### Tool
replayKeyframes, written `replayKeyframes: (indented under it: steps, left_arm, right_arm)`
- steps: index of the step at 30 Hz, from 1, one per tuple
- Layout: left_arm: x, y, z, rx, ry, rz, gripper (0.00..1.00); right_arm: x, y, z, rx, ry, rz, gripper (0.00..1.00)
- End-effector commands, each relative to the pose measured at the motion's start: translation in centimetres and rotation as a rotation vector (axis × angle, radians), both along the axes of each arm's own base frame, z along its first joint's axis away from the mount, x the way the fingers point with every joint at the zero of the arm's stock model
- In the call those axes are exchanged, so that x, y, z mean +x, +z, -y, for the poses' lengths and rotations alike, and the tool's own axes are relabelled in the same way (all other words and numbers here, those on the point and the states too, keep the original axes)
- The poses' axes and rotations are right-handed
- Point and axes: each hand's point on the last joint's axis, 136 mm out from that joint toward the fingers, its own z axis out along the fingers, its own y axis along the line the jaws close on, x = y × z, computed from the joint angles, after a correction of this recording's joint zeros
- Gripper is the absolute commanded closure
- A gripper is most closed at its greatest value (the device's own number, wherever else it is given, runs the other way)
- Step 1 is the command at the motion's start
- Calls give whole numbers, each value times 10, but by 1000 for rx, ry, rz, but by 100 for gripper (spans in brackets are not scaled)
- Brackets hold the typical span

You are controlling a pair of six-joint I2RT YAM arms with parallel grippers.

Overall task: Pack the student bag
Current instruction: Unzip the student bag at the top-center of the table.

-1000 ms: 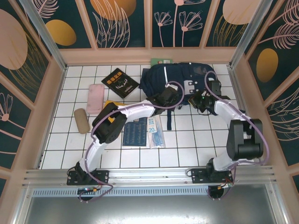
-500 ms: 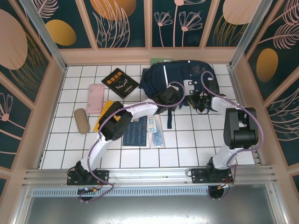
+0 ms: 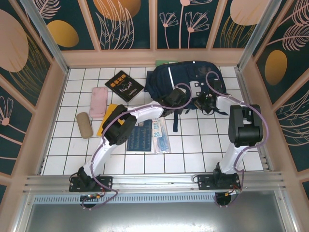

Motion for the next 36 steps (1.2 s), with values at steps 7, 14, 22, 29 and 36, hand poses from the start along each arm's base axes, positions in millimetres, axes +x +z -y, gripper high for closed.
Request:
replayKeyframes:
  steps: [7,14,22,29,36]
  left_arm:
    - [-37,47,9,-205,-122,-50,79]
    - [-47,36,28,-211,-173,-102,79]
    - [-42,4,40,-165,-188,-160,78]
    - [-38,-17,43,-137,-178,-196,77]
    - [-37,-21,43,-131,-166,-205,73]
  right_arm:
    - [1,-8,0,-26,12,2,98]
    - [4,-8,-4,-16,20,2,98]
    - [1,-10,-5,-15,24,-4,98]
    - [2,-7,-6,-12,25,0,98]
    - [1,-8,-6,-13,27,-2,98]
